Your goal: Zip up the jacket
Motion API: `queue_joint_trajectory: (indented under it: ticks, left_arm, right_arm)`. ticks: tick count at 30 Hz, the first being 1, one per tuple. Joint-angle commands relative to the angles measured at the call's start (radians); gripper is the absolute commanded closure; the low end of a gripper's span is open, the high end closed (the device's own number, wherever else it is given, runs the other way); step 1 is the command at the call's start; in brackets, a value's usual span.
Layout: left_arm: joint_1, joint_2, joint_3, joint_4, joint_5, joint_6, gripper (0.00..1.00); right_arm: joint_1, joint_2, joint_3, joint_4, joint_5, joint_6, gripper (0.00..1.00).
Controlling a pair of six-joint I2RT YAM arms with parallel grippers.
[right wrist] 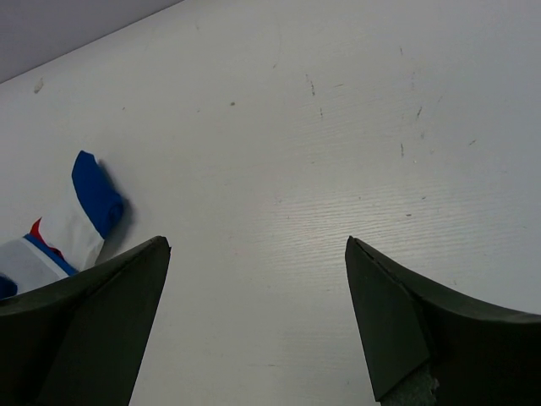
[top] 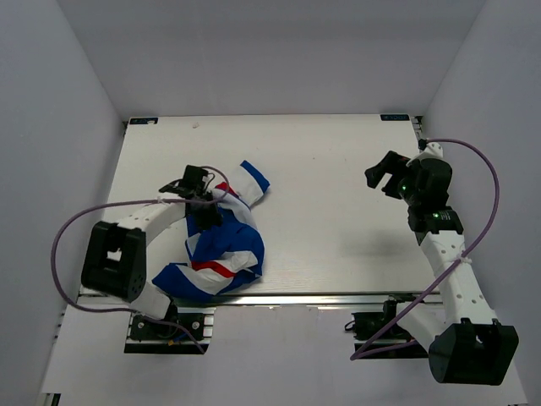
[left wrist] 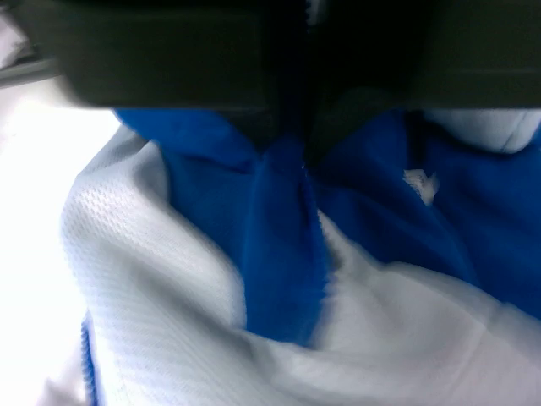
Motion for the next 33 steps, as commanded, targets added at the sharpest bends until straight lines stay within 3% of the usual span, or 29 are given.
queue_joint_trajectory:
  ticks: [1,2,6,10,13,17,18,19,20,21,22,26,30,33]
  left_arm:
    - [-0.092,0.097,0.113,0.095,-0.005,0.019,0.82]
    - [-0.098,0.128,0.195,0.085,-0.011,0.046,1.0]
    - [-0.123,0.188,0.398,0.11,0.029,0.123,1.0]
    - [-0.184,0.157,0.548,0.244,0.058,0.206,1.0]
    - [-0.216,0.172,0.688,0.256,0.177,0.327,1.0]
    - [-0.264,0.145,0.71,0.28,0.318,0.436,1.0]
    - [-0.27,0.119,0.688,0.279,0.32,0.447,0.92]
    - [-0.27,0.105,0.624,0.273,0.271,0.447,0.76]
    - [-0.27,0.096,0.59,0.259,0.222,0.44,0.3]
    - [-0.27,0.088,0.557,0.215,0.164,0.424,0.02]
    - [-0.27,0.081,0.493,0.188,0.063,0.412,0.02]
    - [-0.27,0.058,0.377,0.069,-0.069,0.343,0.02]
    - [-0.27,-0.011,0.273,0.076,-0.117,0.251,0.02]
    - [-0.27,-0.013,0.24,0.082,-0.151,0.196,0.02]
  right_arm:
    - [-0.001,-0.013,-0.003,0.044,-0.068,0.005,0.11]
    - [-0.001,-0.022,-0.006,0.053,-0.081,0.001,0.11]
    - [-0.002,-0.047,-0.009,0.056,-0.107,-0.008,0.11]
    - [-0.002,-0.053,0.003,0.033,-0.141,-0.015,0.11]
    - [-0.002,-0.05,0.003,0.042,-0.179,-0.019,0.11]
    - [-0.002,-0.042,-0.007,0.056,-0.21,-0.02,0.11]
    - [-0.002,-0.039,-0.007,0.055,-0.214,-0.02,0.11]
    - [-0.001,-0.025,-0.001,0.045,-0.213,-0.028,0.11]
    - [-0.002,-0.018,0.005,0.027,-0.211,-0.035,0.11]
    - [-0.002,-0.009,0.017,0.016,-0.204,-0.04,0.11]
    - [-0.002,0.008,0.025,0.009,-0.199,-0.043,0.11]
    - [-0.002,0.05,0.037,0.001,-0.203,-0.081,0.11]
    - [0.011,0.128,0.059,0.027,-0.257,-0.106,0.11]
    - [0.12,0.177,0.105,0.013,-0.146,-0.173,0.11]
